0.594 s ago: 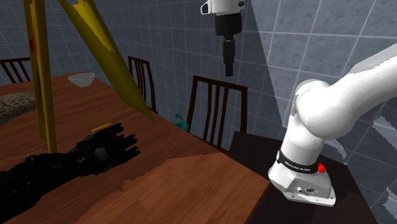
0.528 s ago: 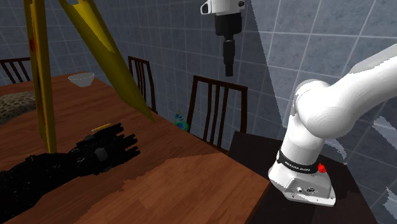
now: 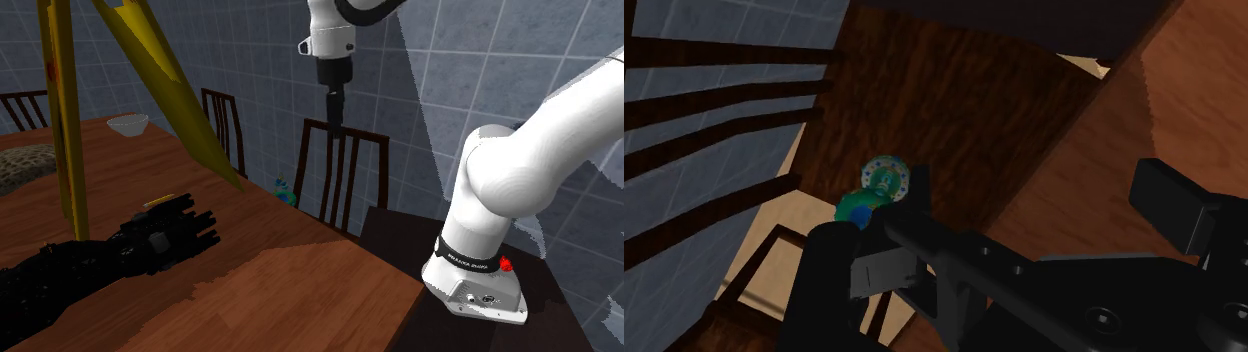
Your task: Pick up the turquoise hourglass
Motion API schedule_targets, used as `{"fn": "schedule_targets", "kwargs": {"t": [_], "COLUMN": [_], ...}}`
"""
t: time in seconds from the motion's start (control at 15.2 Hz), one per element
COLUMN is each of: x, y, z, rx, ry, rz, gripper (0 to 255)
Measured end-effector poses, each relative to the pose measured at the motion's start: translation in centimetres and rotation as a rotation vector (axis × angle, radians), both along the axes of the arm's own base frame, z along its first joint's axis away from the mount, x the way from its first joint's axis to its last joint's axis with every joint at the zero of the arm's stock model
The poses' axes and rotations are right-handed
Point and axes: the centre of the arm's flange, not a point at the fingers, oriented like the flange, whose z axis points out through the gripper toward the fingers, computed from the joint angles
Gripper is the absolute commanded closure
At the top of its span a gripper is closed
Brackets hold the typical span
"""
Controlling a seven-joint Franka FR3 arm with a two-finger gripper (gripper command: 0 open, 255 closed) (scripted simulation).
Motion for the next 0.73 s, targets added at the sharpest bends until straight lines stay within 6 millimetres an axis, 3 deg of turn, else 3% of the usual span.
{"fn": "schedule_targets", "kwargs": {"t": [0.73], "x": [9.0], "y": [-5.4], "z": [-9.3], "rx": [0.027], "ry": [-0.040], "rz": [0.025], "gripper": [0]}}
